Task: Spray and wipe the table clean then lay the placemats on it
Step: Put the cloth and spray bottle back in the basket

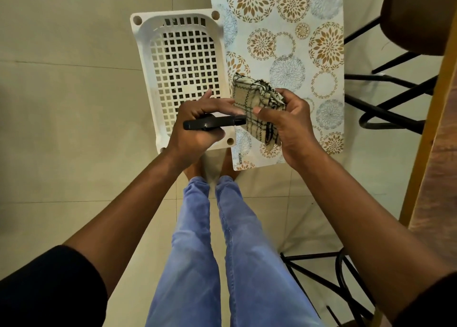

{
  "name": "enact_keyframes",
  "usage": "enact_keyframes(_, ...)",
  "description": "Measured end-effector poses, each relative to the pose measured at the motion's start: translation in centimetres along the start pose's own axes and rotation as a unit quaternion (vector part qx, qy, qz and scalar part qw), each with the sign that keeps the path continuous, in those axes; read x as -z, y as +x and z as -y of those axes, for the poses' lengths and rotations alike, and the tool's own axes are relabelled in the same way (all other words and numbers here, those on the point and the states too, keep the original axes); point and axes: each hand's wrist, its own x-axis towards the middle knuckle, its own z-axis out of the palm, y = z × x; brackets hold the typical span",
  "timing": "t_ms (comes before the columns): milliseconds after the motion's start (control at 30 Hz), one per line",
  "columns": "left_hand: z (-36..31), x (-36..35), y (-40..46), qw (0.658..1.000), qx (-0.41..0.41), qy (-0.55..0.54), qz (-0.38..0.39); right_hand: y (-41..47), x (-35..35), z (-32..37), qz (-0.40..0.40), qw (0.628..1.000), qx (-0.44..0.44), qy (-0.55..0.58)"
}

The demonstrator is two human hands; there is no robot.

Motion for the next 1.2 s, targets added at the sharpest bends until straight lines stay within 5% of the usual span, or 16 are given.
enact_keyframes(600,-0.9,3.4,-2.4,0.987,0.103,0.093,0.086,-0.3,-0.7,4.1,0.031,0.999,0.035,-0.023)
enact_keyframes(733,-1.4,5.3,-2.0,0.987,0.124,0.101,0.003,0.3,-0.8,6.0,0.042,0.997,0.053,-0.026)
enact_keyframes(867,-5.0,7.6,0.2,0.982,0.133,-0.024,-0.128,1.2,-1.7,8.2,0.080,0.987,0.116,-0.082)
enact_keyframes(967,-8.2,8.9,2.5,0.970,0.199,-0.073,-0.118,2.1,-3.6,9.9,0.118,0.967,0.179,-0.136)
enact_keyframes(1100,-11.0,9.8,4.8,0.907,0.337,-0.244,-0.060,3.2,-6.7,11.4,0.143,0.936,0.261,-0.186)
enact_keyframes(1200,-11.5,9.5,6.0,0.872,0.337,-0.339,-0.107,3.4,-8.4,11.7,0.147,0.902,0.311,-0.259)
